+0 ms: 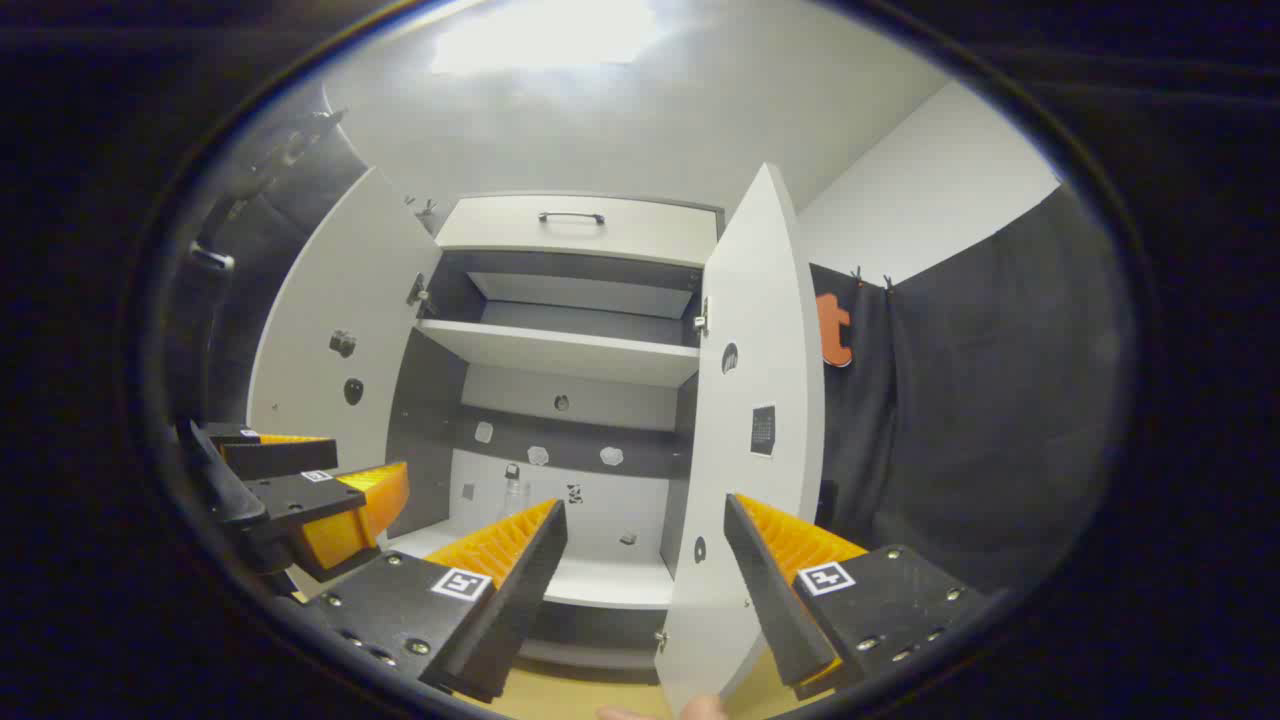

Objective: Grasp the bottle in the cabinet with the left hand and place it on the coaster, then close the right door with the right hand and the left door with the left hand.

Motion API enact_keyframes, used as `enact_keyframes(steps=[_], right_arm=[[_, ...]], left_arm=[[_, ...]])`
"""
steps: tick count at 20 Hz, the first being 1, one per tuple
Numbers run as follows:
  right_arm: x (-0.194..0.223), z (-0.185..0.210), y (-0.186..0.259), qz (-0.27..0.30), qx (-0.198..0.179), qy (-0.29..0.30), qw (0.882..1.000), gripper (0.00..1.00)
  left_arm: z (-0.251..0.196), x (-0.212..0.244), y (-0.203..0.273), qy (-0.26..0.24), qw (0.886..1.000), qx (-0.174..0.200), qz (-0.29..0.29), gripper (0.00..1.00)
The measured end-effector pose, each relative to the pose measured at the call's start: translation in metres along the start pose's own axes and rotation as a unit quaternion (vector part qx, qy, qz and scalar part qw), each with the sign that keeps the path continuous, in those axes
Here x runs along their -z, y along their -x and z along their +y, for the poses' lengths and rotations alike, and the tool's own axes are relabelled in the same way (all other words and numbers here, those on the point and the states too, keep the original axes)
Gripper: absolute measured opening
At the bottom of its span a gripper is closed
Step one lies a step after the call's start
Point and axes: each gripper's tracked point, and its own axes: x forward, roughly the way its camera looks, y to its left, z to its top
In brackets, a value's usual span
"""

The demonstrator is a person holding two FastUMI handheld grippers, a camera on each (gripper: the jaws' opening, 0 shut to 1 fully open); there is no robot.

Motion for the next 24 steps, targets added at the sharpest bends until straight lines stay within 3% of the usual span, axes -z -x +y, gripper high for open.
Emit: enact_keyframes(steps=[24], right_arm=[[0.003, -0.030, 0.019, 0.006, 0.015, -0.004, 1.000, 0.96]], left_arm=[[-0.014, 0.004, -0.001, -0.001, 1.000, 0.017, 0.019, 0.96]])
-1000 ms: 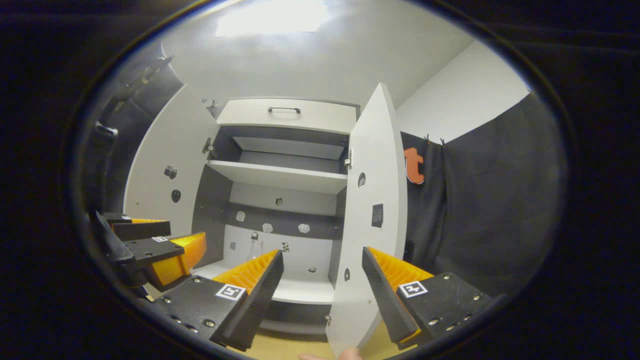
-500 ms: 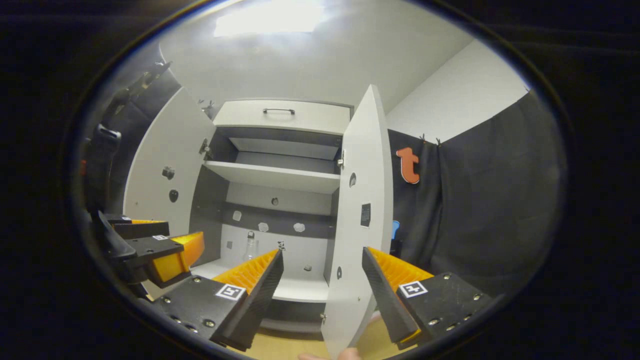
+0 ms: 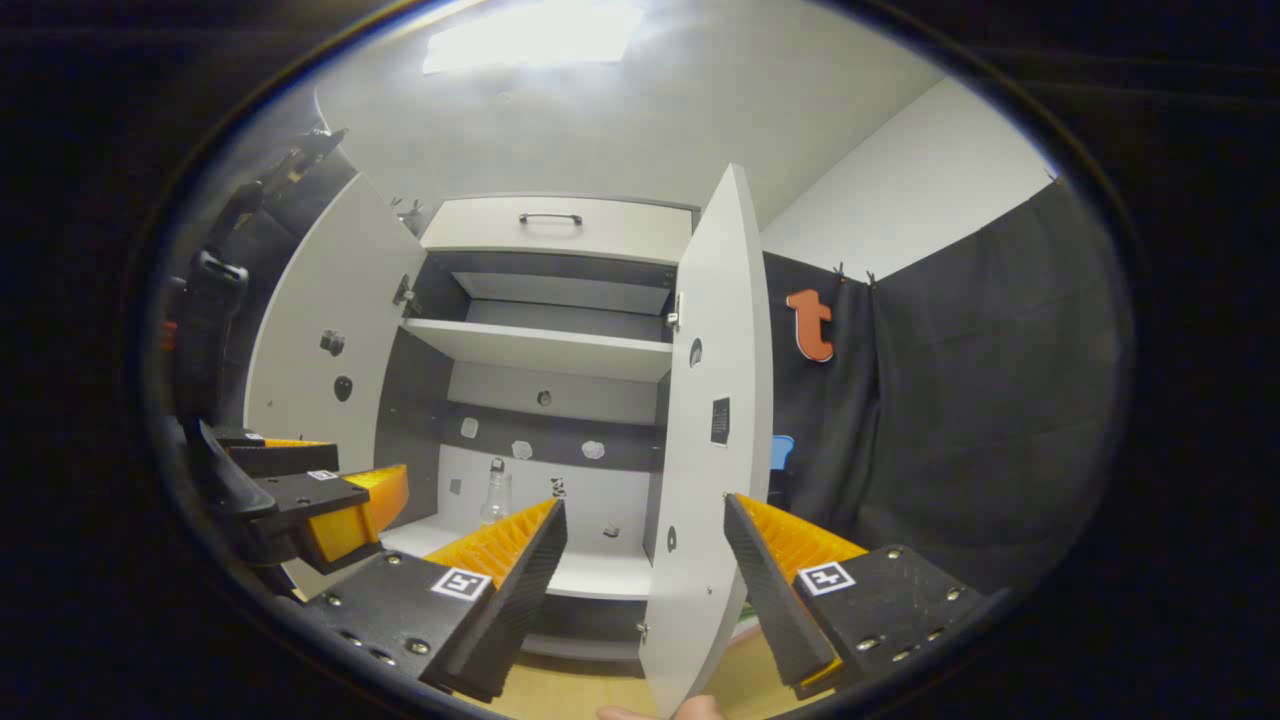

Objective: Grasp the bottle in the cabinet with the left hand and place it on the coaster, then close the right door with the right hand and the left door with the left hand.

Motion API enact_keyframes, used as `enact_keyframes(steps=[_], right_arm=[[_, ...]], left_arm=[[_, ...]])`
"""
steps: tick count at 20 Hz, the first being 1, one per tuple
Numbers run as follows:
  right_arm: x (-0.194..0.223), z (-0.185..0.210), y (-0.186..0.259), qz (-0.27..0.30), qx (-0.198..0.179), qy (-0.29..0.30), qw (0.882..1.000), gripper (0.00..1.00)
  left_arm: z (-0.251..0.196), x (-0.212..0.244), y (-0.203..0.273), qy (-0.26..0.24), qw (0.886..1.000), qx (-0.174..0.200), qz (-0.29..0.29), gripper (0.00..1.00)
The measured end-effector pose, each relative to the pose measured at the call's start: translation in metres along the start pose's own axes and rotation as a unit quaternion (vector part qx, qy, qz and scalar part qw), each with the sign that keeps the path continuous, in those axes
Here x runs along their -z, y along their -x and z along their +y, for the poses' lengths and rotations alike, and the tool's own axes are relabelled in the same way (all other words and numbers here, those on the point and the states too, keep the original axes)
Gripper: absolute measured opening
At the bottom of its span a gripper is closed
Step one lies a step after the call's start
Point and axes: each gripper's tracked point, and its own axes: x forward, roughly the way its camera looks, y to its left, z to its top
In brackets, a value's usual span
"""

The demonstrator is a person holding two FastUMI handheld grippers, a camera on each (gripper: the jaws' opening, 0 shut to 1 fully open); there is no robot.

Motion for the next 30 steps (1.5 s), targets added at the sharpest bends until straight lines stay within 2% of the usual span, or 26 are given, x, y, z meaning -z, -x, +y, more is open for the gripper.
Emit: enact_keyframes(steps=[4, 12, 18, 20, 21, 23, 29, 30], right_arm=[[0.001, -0.003, 0.000, 0.001, 0.005, -0.002, 1.000, 0.95], [0.002, -0.028, 0.000, 0.002, 0.036, 0.004, 0.999, 0.95], [-0.001, -0.065, 0.001, 0.000, 0.089, 0.025, 0.996, 0.96], [0.000, -0.081, 0.005, -0.002, 0.116, 0.034, 0.993, 0.95], [0.002, -0.088, 0.007, -0.001, 0.128, 0.039, 0.991, 0.92], [0.006, -0.101, 0.012, 0.005, 0.148, 0.046, 0.988, 0.96], [0.010, -0.130, 0.019, 0.011, 0.193, 0.053, 0.980, 0.93], [0.010, -0.132, 0.019, 0.011, 0.197, 0.054, 0.979, 0.96]], left_arm=[[-0.001, 0.003, -0.004, -0.012, 1.000, 0.003, 0.003, 0.96], [-0.007, 0.011, -0.061, -0.023, 1.000, 0.015, 0.015, 0.96], [-0.018, 0.032, -0.134, -0.016, 0.999, 0.033, 0.029, 0.96], [-0.016, 0.045, -0.161, -0.012, 0.999, 0.029, 0.042, 0.96], [-0.016, 0.052, -0.175, -0.010, 0.998, 0.030, 0.051, 0.96], [-0.013, 0.064, -0.198, -0.002, 0.998, 0.028, 0.065, 0.97], [0.001, 0.094, -0.250, 0.006, 0.995, 0.012, 0.103, 0.96], [0.003, 0.099, -0.259, 0.009, 0.994, 0.012, 0.109, 0.97]])
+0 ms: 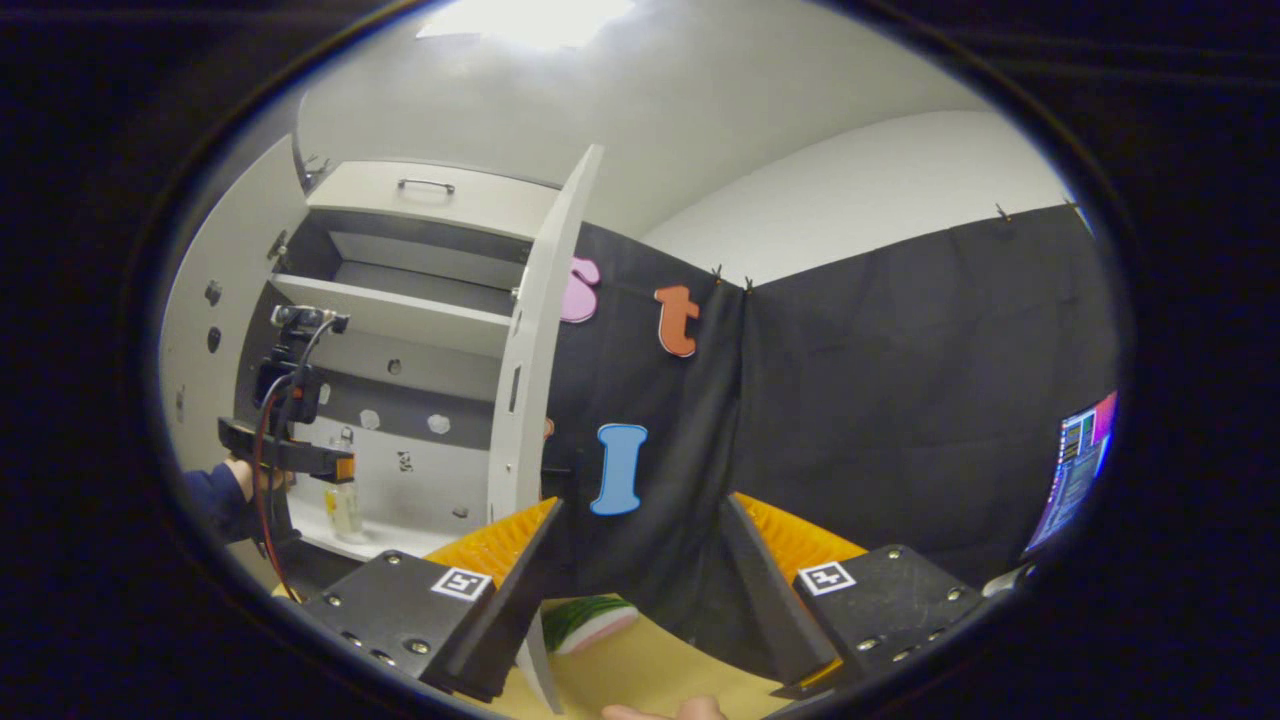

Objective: Grasp the bottle in the cabinet with the left hand and place it on the coaster, then close the right door with the right hand and the left door with the left hand.

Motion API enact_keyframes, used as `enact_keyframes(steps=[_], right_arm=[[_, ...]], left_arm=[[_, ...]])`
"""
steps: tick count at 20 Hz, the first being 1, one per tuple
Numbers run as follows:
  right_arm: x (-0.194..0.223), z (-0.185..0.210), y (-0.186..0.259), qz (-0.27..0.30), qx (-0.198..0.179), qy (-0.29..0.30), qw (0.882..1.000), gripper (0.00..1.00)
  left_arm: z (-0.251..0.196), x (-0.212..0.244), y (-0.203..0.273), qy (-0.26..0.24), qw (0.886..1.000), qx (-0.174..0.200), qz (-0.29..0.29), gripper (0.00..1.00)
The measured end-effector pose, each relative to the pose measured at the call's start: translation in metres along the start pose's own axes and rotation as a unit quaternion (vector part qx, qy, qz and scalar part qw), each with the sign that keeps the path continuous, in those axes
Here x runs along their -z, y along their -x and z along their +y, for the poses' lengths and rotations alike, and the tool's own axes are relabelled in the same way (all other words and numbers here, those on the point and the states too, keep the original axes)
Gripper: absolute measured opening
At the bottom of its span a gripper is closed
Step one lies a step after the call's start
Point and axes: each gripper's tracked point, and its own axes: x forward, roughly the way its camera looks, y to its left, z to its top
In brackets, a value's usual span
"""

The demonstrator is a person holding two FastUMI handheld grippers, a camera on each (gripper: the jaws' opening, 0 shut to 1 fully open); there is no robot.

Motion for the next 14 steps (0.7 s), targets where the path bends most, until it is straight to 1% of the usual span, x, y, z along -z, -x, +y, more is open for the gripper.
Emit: enact_keyframes(steps=[1, 2, 3, 4, 5, 7, 8, 10, 12, 13, 14], right_arm=[[0.003, -0.002, -0.001, 0.002, 0.004, 0.000, 1.000, 0.93], [0.006, -0.002, -0.001, 0.006, 0.005, 0.000, 1.000, 0.96], [0.011, -0.002, -0.001, 0.012, 0.006, 0.000, 1.000, 0.93], [0.014, -0.002, -0.001, 0.019, 0.006, 0.000, 1.000, 0.96], [0.019, -0.002, -0.001, 0.024, 0.006, 0.000, 1.000, 0.93], [0.025, -0.001, -0.001, 0.034, 0.006, -0.003, 0.999, 0.93], [0.027, -0.001, -0.002, 0.037, 0.005, -0.005, 0.999, 0.95], [0.030, -0.002, -0.003, 0.040, 0.007, -0.008, 0.999, 0.96], [0.030, -0.003, -0.004, 0.040, 0.009, -0.013, 0.999, 0.96], [0.029, -0.004, -0.004, 0.038, 0.010, -0.016, 0.999, 0.96], [0.029, -0.004, -0.003, 0.037, 0.009, -0.018, 0.999, 0.94]], left_arm=[[0.002, 0.002, -0.008, 0.002, 1.000, -0.002, 0.006, 0.96], [0.005, 0.005, -0.014, 0.004, 1.000, -0.002, 0.012, 0.96], [0.009, 0.007, -0.022, 0.008, 1.000, -0.006, 0.016, 0.96], [0.013, 0.009, -0.028, 0.011, 1.000, -0.011, 0.020, 0.96], [0.015, 0.009, -0.034, 0.012, 1.000, -0.013, 0.022, 0.97], [0.020, 0.011, -0.045, 0.005, 0.999, -0.016, 0.027, 0.97], [0.021, 0.012, -0.046, 0.003, 0.999, -0.017, 0.030, 0.96], [0.021, 0.018, -0.055, 0.000, 0.999, -0.012, 0.046, 0.96], [0.019, 0.025, -0.063, -0.008, 0.998, 0.002, 0.061, 0.92], [0.021, 0.027, -0.064, -0.015, 0.998, -0.001, 0.067, 0.89], [0.022, 0.025, -0.068, -0.018, 0.998, 0.003, 0.062, 0.69]])
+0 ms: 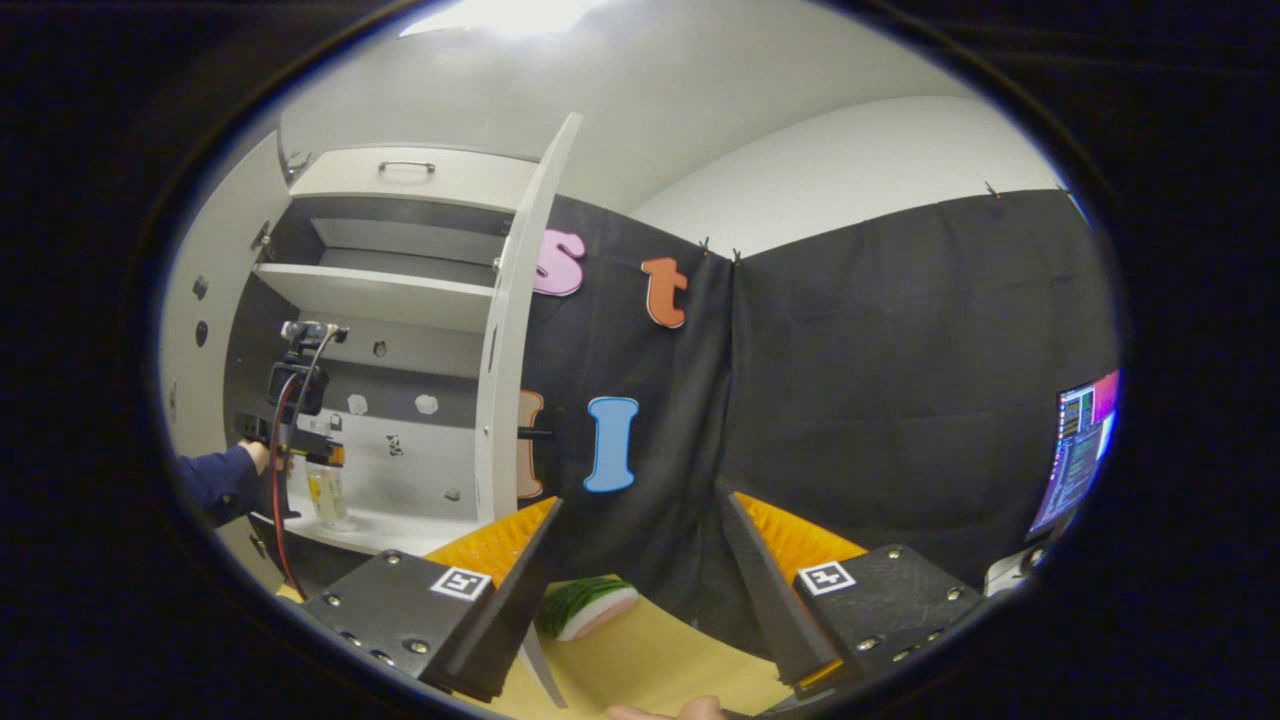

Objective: Grasp the bottle in the cabinet with the left hand and place it on the coaster, then close the right door with the right hand and the left door with the left hand.

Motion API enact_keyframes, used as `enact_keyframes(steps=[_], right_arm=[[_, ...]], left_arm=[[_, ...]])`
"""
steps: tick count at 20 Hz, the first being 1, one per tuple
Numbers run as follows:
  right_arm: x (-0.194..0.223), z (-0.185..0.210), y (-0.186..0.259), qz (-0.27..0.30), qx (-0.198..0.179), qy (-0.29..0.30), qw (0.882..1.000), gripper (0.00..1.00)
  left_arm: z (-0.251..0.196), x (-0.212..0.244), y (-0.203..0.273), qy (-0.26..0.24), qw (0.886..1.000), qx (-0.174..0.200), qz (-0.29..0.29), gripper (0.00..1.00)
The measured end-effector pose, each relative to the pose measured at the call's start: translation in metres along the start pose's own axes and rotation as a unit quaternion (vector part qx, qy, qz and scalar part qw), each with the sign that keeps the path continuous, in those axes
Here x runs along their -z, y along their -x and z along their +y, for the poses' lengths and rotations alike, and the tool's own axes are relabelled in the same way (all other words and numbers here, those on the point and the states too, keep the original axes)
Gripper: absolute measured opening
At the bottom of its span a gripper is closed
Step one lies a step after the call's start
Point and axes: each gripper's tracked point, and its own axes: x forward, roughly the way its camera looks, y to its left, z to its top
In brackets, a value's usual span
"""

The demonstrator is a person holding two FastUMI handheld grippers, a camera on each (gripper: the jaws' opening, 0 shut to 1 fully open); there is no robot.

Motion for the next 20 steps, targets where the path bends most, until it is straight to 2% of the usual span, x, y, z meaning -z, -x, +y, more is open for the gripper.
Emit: enact_keyframes(steps=[1, 3, 4, 7, 9, 10, 14, 18, 19, 20], right_arm=[[0.001, -0.001, 0.000, 0.000, 0.000, 0.000, 1.000, 0.94], [0.001, -0.003, 0.002, 0.001, 0.000, 0.002, 1.000, 0.96], [0.001, -0.004, 0.002, 0.001, 0.000, 0.003, 1.000, 0.96], [0.000, -0.009, 0.004, -0.002, 0.002, 0.004, 1.000, 0.96], [-0.002, -0.013, 0.005, -0.004, 0.004, 0.003, 1.000, 0.94], [-0.003, -0.015, 0.006, -0.005, 0.004, 0.003, 1.000, 0.96], [-0.007, -0.019, 0.007, -0.007, -0.002, -0.004, 1.000, 0.94], [-0.005, -0.013, 0.011, -0.003, -0.023, -0.012, 1.000, 0.96], [-0.004, -0.012, 0.012, -0.002, -0.028, -0.011, 1.000, 0.94], [-0.005, -0.010, 0.014, -0.002, -0.034, -0.011, 0.999, 0.94]], left_arm=[[0.000, -0.001, -0.001, -0.003, 1.000, 0.000, -0.002, 0.70], [0.002, -0.010, 0.001, -0.014, 1.000, -0.004, -0.021, 0.63], [0.002, -0.007, -0.001, -0.016, 1.000, -0.003, -0.017, 0.49], [-0.005, -0.008, 0.005, -0.016, 1.000, 0.013, -0.015, 0.51], [-0.009, -0.007, 0.018, -0.004, 0.999, 0.028, -0.014, 0.48], [-0.010, -0.009, 0.026, 0.003, 0.999, 0.035, -0.018, 0.48], [-0.016, -0.019, 0.066, 0.031, 0.996, 0.072, -0.037, 0.48], [-0.023, -0.021, 0.113, 0.047, 0.992, 0.108, -0.055, 0.48], [-0.023, -0.018, 0.123, 0.050, 0.991, 0.111, -0.054, 0.50], [-0.022, -0.014, 0.133, 0.052, 0.991, 0.111, -0.052, 0.47]])
